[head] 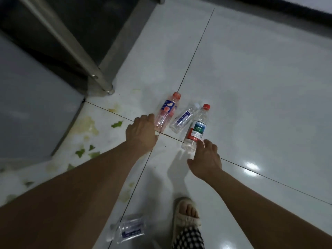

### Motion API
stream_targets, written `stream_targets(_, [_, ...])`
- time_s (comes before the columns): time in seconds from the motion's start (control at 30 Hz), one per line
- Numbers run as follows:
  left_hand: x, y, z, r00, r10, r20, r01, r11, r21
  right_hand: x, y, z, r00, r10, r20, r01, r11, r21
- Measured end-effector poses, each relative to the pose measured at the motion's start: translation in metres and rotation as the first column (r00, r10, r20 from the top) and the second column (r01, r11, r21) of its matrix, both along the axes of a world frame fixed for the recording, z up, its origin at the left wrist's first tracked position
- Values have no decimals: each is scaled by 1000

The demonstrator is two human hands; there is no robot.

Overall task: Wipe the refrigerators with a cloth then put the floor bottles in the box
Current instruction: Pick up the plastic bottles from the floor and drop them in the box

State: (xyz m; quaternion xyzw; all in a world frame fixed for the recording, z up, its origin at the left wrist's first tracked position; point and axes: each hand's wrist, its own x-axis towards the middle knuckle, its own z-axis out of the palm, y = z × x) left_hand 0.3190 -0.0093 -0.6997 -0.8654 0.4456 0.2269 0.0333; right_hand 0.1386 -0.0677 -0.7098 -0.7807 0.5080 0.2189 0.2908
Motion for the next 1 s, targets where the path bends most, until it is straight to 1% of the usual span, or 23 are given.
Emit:
stream_targets(0.1, [-14,39,44,1000,29,-12,-28,999,31,-2,24,47,998,68,-10,-68,998,-4])
stream_targets(0.23, [-38,95,86,996,76,-56,-71,993,90,-10,60,97,988,152,-28,-153,988,-14])
stream_targets(0.43, [-70,176,112,985,143,-95,-127,980,154,-21,113,127,969,242,-54,-240,970,42])
stream_targets(0.57, [-90,224,107,966,226,-122,-196,955,221,-31,147,119,932,356,-69,-350,933,80])
stream_targets(0.73, [-111,275,83,941,319,-114,-278,919,278,-47,182,89,870,488,-71,-478,870,122])
stream_targets(0.83, [-122,298,58,945,316,-80,-280,912,300,-57,198,61,811,580,-76,-570,812,124])
stream_targets(1.0, [-133,322,-2,937,341,-82,-299,899,319,-68,222,3,719,688,-100,-674,725,139])
